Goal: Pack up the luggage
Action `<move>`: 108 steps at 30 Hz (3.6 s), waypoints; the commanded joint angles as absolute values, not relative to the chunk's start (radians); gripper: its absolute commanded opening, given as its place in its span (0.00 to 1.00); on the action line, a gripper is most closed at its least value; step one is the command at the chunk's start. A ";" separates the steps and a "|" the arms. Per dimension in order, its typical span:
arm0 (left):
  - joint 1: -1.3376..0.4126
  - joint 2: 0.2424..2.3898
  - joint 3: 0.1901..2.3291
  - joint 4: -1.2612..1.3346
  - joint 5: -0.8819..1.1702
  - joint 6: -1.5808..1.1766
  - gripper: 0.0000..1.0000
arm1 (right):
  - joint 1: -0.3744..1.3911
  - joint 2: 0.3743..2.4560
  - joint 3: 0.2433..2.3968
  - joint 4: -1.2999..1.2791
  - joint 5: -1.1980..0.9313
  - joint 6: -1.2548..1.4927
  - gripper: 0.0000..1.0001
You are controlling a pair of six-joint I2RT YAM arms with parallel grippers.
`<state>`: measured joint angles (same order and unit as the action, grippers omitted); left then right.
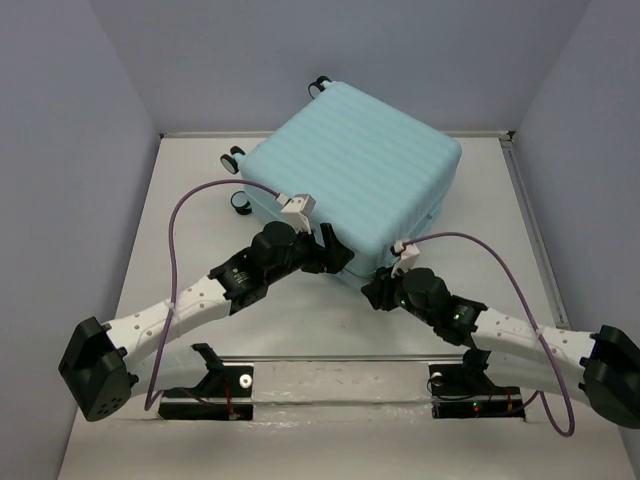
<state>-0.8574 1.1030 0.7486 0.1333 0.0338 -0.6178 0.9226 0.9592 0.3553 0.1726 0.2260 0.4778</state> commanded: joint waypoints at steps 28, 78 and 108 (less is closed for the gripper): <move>-0.868 1.175 0.885 0.193 0.081 -0.604 0.80 | 1.150 0.888 0.416 0.093 0.482 0.557 0.11; -0.868 1.161 0.862 0.167 0.064 -0.606 0.79 | 1.150 1.095 0.572 -0.110 0.947 0.601 0.07; -0.867 1.393 1.170 0.169 0.117 -0.603 0.78 | 1.424 1.224 0.391 1.057 0.539 0.434 0.07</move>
